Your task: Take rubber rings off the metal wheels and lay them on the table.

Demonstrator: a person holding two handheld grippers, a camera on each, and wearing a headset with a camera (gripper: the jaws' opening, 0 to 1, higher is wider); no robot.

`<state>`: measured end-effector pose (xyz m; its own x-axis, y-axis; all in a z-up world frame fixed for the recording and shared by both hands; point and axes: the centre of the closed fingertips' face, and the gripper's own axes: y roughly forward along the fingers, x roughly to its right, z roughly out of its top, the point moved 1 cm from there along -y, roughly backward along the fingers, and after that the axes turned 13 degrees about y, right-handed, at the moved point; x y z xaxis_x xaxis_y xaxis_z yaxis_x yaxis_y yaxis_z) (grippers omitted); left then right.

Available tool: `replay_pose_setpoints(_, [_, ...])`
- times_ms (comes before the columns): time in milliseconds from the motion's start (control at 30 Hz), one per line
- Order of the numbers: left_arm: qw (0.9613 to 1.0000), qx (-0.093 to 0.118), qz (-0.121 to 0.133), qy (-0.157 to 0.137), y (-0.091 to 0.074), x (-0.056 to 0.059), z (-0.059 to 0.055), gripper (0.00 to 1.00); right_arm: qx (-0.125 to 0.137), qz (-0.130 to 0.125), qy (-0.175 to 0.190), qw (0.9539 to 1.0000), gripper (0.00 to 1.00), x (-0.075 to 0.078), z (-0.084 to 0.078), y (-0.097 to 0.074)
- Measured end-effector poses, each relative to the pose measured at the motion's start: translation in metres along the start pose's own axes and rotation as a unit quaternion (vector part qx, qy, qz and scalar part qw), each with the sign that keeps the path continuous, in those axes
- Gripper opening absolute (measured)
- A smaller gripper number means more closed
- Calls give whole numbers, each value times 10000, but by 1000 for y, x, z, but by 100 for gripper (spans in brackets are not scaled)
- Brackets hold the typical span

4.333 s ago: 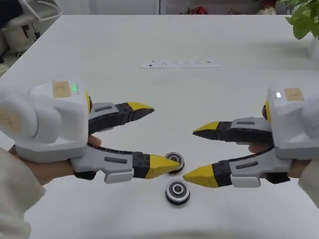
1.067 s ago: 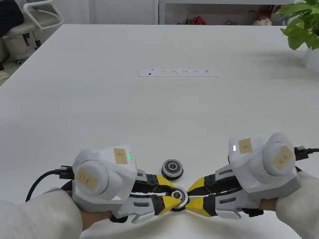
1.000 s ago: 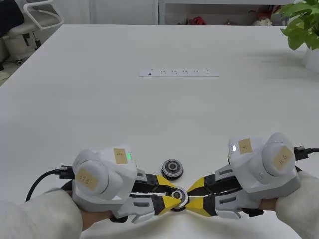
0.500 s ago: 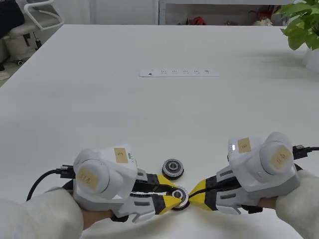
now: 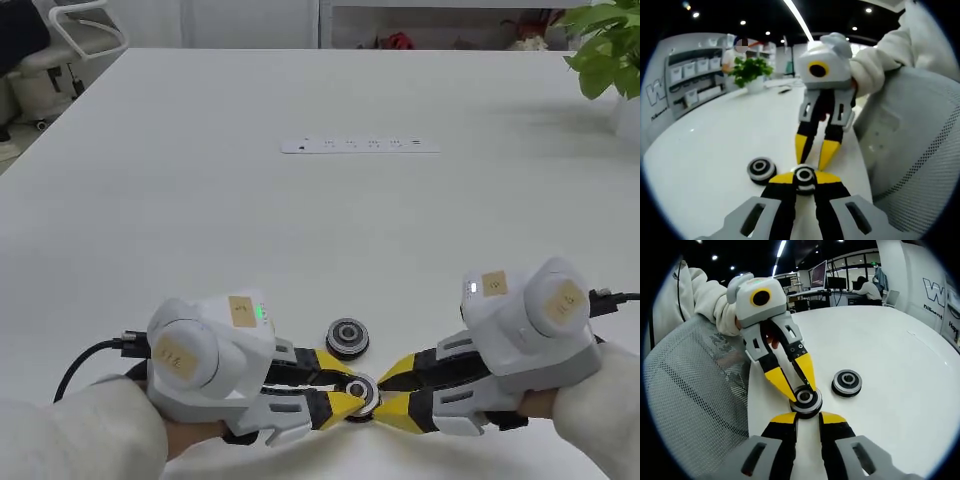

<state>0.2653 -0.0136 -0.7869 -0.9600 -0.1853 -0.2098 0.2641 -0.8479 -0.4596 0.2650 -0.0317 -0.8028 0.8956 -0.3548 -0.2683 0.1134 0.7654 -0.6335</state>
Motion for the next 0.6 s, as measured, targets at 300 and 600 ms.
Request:
replay_pose_setpoints(300, [10000,11,5,-7,0,0,0,14,-114,-10,-94,9999,5,-1,-3,-1])
replay_pose_setpoints(600, [10000,2,10,-3,0,1,-1,14,-143,-130,112,9997,1,4,-2,-4])
